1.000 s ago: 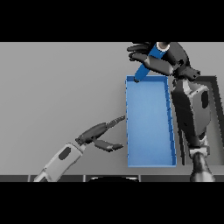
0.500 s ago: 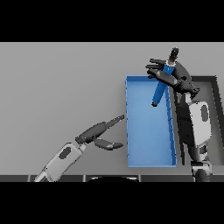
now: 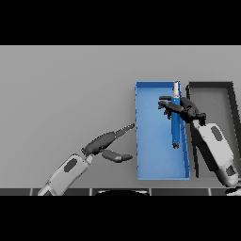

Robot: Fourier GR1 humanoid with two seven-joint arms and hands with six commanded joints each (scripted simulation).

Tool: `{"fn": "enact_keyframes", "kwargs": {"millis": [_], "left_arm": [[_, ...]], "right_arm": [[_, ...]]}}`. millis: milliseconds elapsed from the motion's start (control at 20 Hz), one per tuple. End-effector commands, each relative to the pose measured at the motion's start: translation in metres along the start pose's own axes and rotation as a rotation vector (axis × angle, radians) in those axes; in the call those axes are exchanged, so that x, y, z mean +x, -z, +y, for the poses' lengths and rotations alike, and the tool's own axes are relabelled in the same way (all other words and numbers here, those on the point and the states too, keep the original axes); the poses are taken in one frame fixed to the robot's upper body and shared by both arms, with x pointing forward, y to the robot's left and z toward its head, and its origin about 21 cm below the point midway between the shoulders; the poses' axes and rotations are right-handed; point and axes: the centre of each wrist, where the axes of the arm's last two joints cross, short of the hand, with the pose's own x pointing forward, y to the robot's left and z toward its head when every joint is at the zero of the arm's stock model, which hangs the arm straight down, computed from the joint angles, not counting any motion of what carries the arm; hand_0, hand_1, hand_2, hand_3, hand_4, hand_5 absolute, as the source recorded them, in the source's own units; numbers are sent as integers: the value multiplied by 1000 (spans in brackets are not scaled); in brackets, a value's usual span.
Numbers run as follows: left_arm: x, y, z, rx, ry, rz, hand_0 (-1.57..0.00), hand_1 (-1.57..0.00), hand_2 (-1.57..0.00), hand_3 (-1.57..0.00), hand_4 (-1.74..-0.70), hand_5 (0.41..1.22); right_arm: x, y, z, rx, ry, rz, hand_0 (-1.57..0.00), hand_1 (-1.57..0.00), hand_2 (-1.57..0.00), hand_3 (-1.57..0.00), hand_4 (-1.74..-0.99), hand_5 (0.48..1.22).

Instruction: Pick up the blue pipe and place it into the blue bin.

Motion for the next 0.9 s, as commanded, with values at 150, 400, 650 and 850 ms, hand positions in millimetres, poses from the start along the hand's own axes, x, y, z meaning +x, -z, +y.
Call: {"fn": "enact_keyframes", "kwargs": {"millis": [150,400,650,850], "left_arm": [[1,-2,0,2,2,5,1,1,1,1,-886,454],[1,-1,-1,2,-4,18,1,1,1,1,-895,453],[0,1,0,0,-6,16,1,1,1,1,-905,455],[-1,3,0,6,-8,22,1,1,1,1,-914,460]], "right_arm": [[-13,5,3,-16,37,176,-668,-597,-570,-459,-1338,1157],[-16,8,11,-4,-167,233,-218,-195,-186,-150,-1165,924],[-21,17,11,-41,-297,203,-71,-63,-60,-48,-1125,764],[-25,19,9,-56,-304,181,-28,-25,-24,-19,-1120,702]]}}
